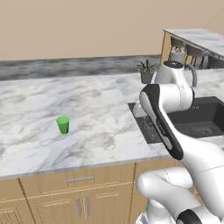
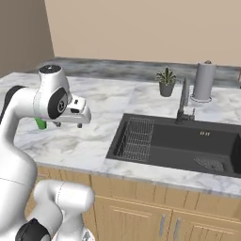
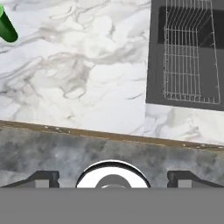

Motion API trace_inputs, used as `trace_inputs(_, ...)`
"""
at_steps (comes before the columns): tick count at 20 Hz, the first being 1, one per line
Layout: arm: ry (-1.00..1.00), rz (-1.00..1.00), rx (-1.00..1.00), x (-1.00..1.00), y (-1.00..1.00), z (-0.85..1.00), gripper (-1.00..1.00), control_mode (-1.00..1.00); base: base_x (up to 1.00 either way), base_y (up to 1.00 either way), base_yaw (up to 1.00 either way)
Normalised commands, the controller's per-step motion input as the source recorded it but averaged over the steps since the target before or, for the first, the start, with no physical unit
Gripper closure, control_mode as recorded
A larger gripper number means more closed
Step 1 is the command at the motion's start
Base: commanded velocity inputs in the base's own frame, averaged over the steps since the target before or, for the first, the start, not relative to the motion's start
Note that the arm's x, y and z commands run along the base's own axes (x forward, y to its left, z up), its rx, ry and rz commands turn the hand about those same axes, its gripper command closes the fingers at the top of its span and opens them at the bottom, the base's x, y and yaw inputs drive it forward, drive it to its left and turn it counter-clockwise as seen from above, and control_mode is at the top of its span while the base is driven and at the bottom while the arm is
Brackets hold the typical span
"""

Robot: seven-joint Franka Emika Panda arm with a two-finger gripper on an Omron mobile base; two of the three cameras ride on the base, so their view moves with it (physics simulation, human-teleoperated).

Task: Move the cup from next to the sink to the open cabinet. Then, move the bowl with the potato to the fridge to clear the area for faucet cleaning.

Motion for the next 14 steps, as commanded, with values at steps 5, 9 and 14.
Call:
trace_inputs(5, 0.0, 0.0, 0.0, 0.0, 0.0, 0.0, -1.0, 1.0, 0.58, 1.0, -0.02)
trace_inputs(9, 0.0, 0.0, 0.0, 0.0, 0.0, 0.0, -1.0, 1.0, 0.54, 0.96, -0.02)
trace_inputs(14, 0.02, -0.05, 0.0, 0.6, 0.17, -0.18, -1.0, -1.0, 0.09, 0.11, 0.0)
